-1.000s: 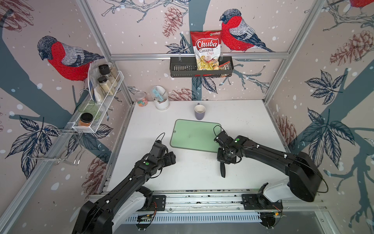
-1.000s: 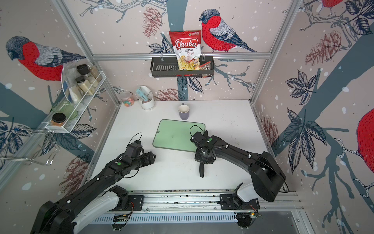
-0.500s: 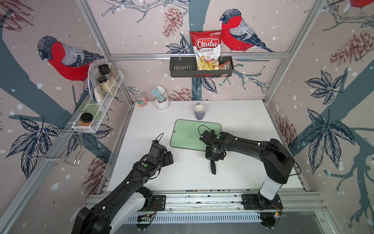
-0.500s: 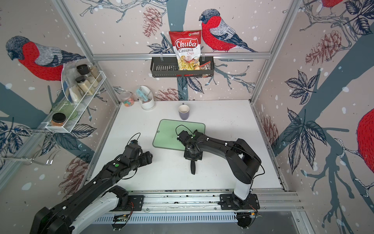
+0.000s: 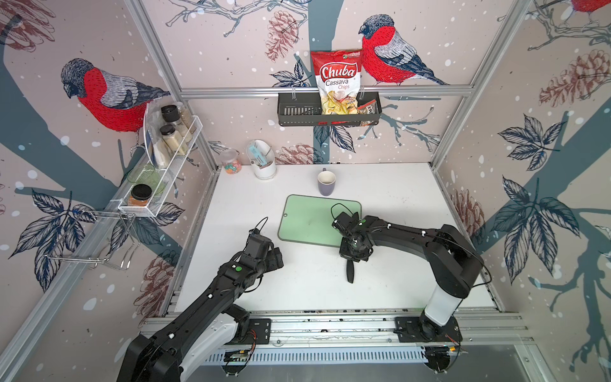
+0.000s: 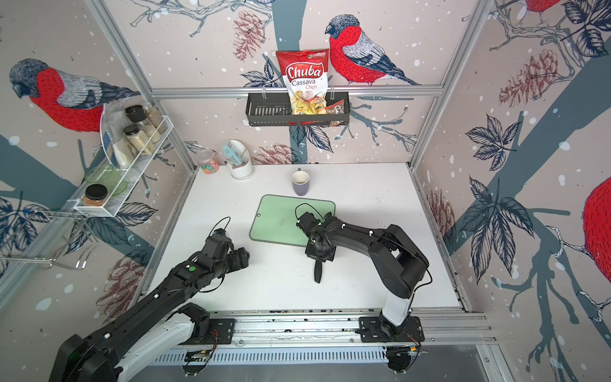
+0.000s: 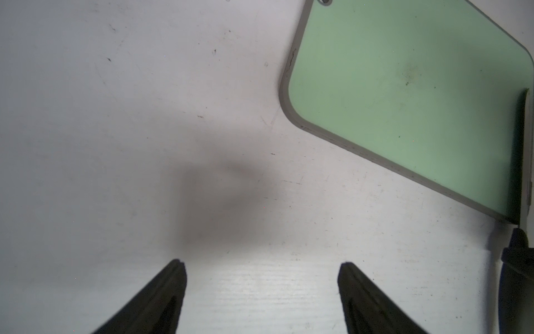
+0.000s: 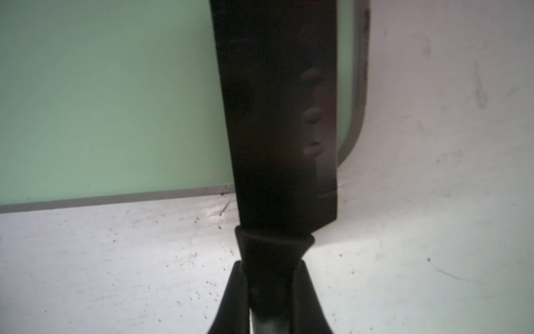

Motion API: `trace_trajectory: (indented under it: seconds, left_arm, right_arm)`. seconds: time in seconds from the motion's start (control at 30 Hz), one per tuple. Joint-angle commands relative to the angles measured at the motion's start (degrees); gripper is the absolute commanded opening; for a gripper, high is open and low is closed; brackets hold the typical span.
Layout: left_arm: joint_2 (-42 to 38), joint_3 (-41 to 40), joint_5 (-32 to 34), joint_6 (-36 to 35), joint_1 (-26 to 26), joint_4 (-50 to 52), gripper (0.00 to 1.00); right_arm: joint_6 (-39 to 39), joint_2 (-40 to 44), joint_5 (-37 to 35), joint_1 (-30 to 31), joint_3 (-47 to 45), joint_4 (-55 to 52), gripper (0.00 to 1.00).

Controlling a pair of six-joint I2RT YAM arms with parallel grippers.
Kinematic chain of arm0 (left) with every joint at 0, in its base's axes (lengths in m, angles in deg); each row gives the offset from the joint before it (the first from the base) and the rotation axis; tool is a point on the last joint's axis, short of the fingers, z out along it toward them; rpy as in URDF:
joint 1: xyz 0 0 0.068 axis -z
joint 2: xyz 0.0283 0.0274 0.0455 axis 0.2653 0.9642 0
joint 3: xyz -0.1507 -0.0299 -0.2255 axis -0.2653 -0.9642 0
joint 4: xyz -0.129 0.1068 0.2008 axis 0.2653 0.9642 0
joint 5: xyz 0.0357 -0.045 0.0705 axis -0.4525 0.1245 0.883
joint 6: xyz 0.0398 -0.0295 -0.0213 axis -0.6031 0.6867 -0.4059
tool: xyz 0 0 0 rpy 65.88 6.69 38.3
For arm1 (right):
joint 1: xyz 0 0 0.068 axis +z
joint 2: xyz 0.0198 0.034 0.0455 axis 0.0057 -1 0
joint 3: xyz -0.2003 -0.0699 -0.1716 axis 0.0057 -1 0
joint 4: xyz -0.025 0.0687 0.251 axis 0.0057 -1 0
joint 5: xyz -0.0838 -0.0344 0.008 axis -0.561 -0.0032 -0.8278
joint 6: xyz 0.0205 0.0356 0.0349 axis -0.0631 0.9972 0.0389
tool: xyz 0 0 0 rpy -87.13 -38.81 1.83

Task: Align the knife with the edge of the cutting board
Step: Place the knife at the edge of the cutting board.

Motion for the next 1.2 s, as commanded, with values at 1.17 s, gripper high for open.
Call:
trace_trajectory:
  seconds: [1.17]
  left_arm:
    - [0.27,0.02,0.24,-0.64,0.32,0.42,0.85]
  right_arm:
    - [-0.09,-0.55,-0.6,-1.22,-1.52,0.14,0.13]
